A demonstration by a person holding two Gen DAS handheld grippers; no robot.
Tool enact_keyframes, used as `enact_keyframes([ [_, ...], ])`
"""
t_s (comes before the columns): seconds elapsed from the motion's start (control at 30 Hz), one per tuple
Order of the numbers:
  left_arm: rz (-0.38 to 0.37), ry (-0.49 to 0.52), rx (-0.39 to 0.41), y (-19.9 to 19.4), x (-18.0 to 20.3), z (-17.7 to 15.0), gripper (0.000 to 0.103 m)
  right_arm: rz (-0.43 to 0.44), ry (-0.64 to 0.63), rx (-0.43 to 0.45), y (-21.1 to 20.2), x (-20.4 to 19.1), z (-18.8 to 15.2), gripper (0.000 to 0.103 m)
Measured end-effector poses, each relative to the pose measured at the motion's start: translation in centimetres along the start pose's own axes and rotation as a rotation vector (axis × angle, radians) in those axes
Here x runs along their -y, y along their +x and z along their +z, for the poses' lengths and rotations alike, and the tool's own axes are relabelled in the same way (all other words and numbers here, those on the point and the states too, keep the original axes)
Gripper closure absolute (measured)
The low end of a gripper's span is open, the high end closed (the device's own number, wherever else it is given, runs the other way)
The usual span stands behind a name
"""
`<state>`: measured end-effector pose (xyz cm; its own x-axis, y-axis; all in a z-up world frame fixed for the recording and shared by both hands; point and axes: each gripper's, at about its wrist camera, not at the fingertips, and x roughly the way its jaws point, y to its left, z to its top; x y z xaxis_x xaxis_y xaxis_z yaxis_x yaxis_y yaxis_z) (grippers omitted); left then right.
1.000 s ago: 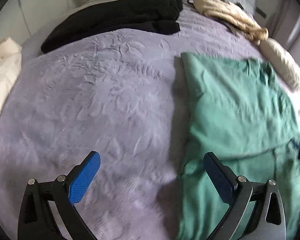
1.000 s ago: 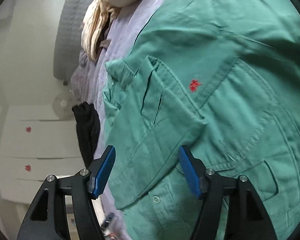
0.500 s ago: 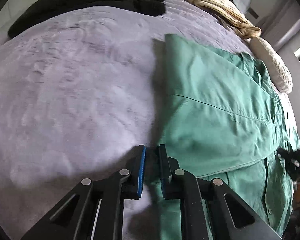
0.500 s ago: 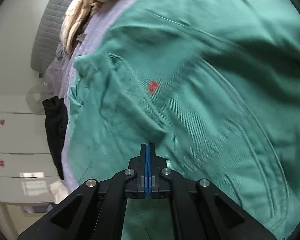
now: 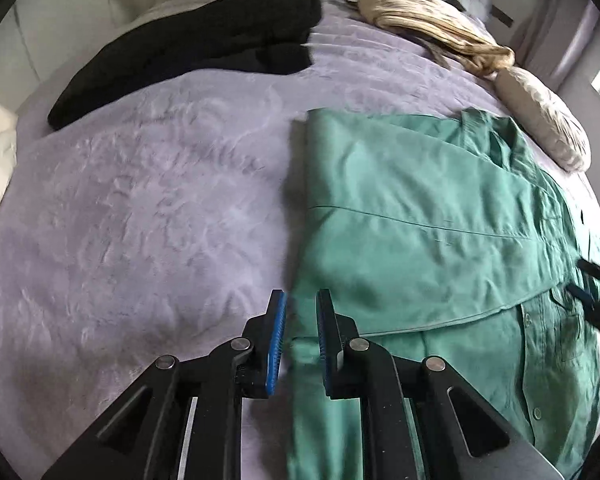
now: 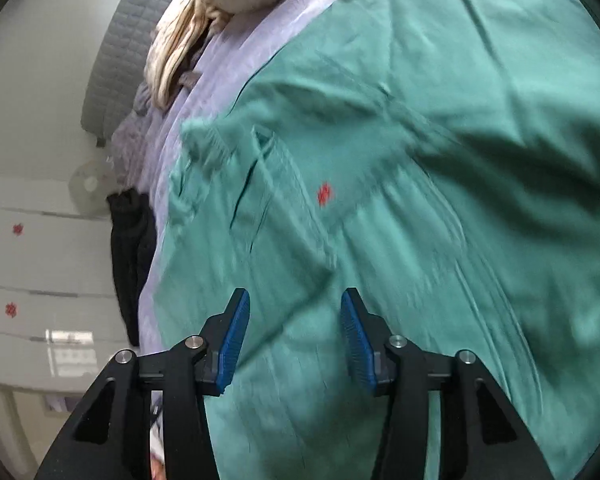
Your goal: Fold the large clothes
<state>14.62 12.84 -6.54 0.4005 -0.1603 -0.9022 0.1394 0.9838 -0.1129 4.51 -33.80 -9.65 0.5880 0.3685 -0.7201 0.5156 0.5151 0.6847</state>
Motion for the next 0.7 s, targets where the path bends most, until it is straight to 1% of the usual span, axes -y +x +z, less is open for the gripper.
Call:
enact_keyframes([
  [0.03,0.014,0.017,-0.004,0.3,0.5,-0.1,0.086,-0.016,0.006,0.000,0.5,0.0,0.5,0.066],
  [0.07,0.029,0.031,-0.014,0.8,0.9,-0.2,0.086,-0.031,0.017,0.001,1.1,0.0,0.8,0.096],
  [0.1,0.045,0.043,-0.030,1.5,1.1,-0.5,0.086,-0.048,0.030,-0.007,1.5,0.1,0.8,0.095],
  [0.2,0.077,0.037,-0.067,2.5,1.1,-1.4,0.086,-0.035,0.080,0.000,1.5,0.9,0.4,0.095],
  [0.3,0.106,0.050,-0.062,1.9,1.8,-2.0,0.086,0.012,0.125,-0.026,1.1,2.0,0.1,0.093],
  [0.37,0.113,0.083,-0.077,1.5,2.9,-2.4,0.086,0.023,0.122,-0.056,0.4,2.3,-0.2,0.093],
  [0.4,0.110,0.093,-0.082,1.3,3.3,-2.6,0.086,0.022,0.110,-0.065,0.2,2.3,-0.3,0.089],
  [0.43,0.103,0.104,-0.087,1.2,4.0,-2.8,0.086,0.020,0.095,-0.071,-0.4,2.2,-0.6,0.082],
  [0.47,0.095,0.115,-0.092,1.0,4.7,-3.0,0.077,0.023,0.080,-0.075,-1.2,2.3,-1.0,0.058],
  [0.5,0.091,0.118,-0.095,0.8,5.4,-3.1,0.040,0.031,0.074,-0.077,-1.9,2.5,-1.4,0.030],
  [0.53,0.094,0.118,-0.092,0.6,6.1,-3.2,0.018,0.041,0.069,-0.074,-2.7,2.6,-1.9,0.024],
  [0.57,0.105,0.118,-0.069,0.2,7.0,-3.3,0.000,0.056,0.062,-0.066,-3.7,2.7,-2.4,0.023],
  [0.6,0.101,0.125,-0.045,-0.2,7.7,-3.7,0.000,0.060,0.057,-0.066,-4.2,2.8,-2.7,0.023],
  [0.63,0.098,0.140,-0.048,-0.3,8.7,-3.8,0.000,0.056,0.050,-0.072,-4.8,3.0,-3.0,0.023],
  [0.7,0.118,0.149,-0.074,0.2,10.3,-3.9,0.000,0.054,0.048,-0.077,-5.9,3.6,-3.5,0.023],
])
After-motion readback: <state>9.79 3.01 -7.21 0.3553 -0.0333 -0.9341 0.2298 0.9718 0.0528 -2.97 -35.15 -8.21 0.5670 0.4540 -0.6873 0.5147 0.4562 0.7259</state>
